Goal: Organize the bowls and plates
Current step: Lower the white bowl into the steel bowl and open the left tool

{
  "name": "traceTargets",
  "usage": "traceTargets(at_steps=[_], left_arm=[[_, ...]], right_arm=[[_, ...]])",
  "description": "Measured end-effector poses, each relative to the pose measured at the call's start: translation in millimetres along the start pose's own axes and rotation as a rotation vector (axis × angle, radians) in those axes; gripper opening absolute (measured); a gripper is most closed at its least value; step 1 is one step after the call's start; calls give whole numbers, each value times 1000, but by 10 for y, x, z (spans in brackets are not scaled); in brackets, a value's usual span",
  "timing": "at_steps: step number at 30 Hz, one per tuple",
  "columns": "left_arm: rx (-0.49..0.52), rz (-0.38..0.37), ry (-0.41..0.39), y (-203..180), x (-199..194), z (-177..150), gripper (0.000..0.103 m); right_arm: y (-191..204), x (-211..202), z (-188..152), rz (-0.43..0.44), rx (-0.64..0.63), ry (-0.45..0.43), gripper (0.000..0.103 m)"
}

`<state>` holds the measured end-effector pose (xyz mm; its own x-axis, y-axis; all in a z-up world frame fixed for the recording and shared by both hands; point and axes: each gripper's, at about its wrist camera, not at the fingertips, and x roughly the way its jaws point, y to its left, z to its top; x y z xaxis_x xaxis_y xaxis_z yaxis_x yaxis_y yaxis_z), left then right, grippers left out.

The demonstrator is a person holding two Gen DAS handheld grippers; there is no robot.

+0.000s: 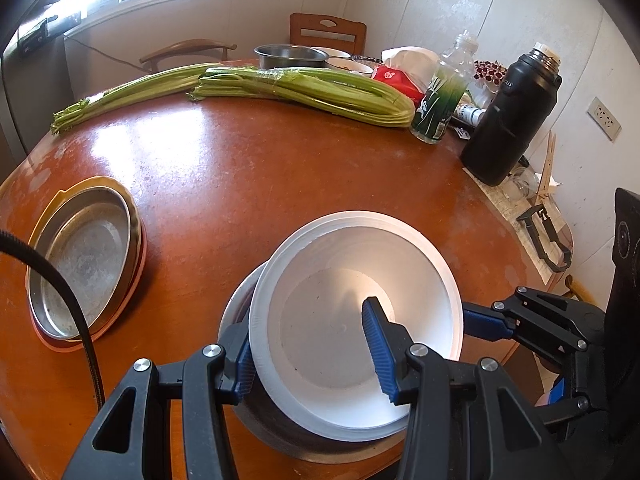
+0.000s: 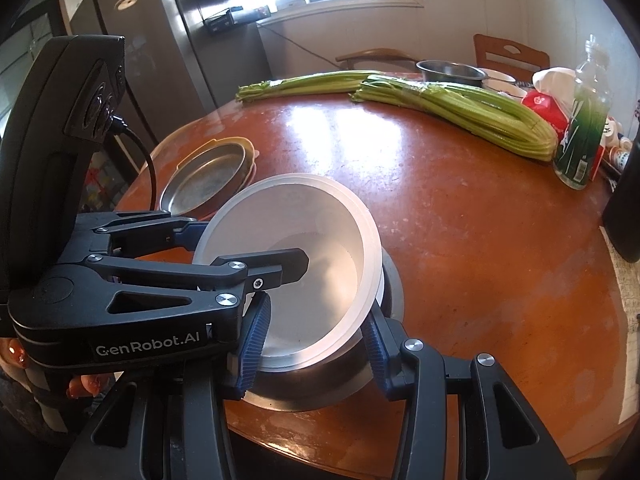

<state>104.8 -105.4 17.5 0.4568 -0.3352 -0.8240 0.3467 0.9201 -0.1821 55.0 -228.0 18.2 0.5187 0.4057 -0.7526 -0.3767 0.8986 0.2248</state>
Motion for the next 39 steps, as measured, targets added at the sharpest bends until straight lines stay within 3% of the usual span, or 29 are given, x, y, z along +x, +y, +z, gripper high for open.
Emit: traceTargets(at_steps=[39], left_arm=[[-16,18,-12,77,-34,-48,48]], right_arm=[[22,-12,-3,-22,-18,-12,48]])
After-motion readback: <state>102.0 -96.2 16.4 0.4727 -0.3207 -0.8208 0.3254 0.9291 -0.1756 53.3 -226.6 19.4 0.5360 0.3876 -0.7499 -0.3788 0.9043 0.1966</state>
